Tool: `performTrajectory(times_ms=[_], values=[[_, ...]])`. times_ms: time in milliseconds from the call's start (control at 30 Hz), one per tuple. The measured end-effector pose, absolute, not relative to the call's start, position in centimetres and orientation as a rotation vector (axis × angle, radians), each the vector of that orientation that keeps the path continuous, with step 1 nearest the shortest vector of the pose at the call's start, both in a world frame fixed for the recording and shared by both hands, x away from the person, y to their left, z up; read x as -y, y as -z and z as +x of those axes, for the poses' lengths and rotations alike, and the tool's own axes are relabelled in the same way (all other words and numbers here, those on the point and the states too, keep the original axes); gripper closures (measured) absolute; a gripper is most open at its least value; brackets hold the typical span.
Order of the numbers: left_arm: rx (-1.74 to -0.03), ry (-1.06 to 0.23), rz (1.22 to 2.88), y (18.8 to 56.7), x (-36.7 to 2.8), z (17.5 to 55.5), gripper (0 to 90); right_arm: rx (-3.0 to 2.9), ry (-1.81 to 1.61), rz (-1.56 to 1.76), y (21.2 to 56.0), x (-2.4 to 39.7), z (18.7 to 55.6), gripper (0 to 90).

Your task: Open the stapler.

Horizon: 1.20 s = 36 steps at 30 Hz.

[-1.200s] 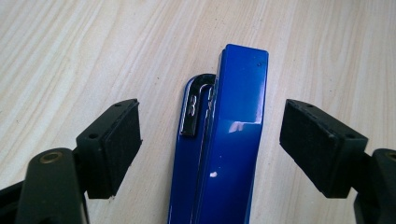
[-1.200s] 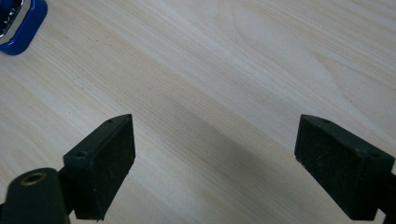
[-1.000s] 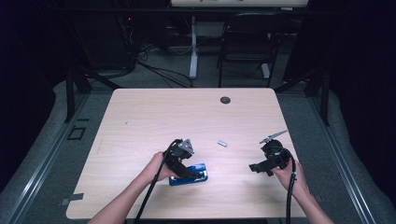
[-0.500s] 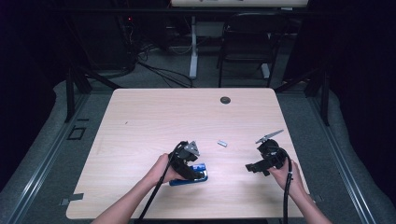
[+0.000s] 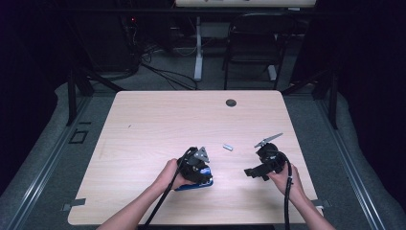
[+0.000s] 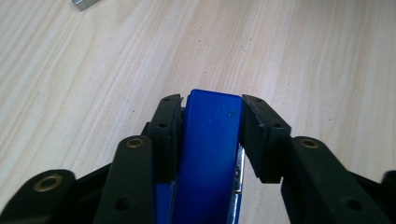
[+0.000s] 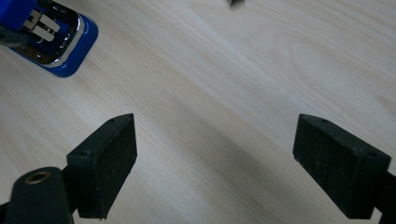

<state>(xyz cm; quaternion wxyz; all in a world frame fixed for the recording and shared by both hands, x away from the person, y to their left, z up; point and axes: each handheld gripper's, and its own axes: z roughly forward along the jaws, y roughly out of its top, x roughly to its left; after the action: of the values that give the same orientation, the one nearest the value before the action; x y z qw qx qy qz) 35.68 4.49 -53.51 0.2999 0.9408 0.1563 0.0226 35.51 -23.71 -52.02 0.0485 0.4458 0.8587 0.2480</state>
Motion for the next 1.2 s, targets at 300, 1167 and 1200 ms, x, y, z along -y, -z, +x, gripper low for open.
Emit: performTrajectory(times_ms=[300, 1167, 1200], values=[[-0.362, -0.068, 2.487, 52.8, -5.0, 35.7, 63.9, -2.641, -0.792, 1.344, 52.1, 22.5, 35.8, 14.0], [-0.288, -0.06, 2.445, 51.1, -6.7, 35.6, 65.9, -2.704, -0.957, 1.213, 52.1, 16.2, 37.0, 34.1], [-0.285, -0.061, 2.443, 51.0, -6.7, 35.6, 65.9, -2.71, -0.95, 1.212, 52.2, 16.0, 37.0, 36.2]])
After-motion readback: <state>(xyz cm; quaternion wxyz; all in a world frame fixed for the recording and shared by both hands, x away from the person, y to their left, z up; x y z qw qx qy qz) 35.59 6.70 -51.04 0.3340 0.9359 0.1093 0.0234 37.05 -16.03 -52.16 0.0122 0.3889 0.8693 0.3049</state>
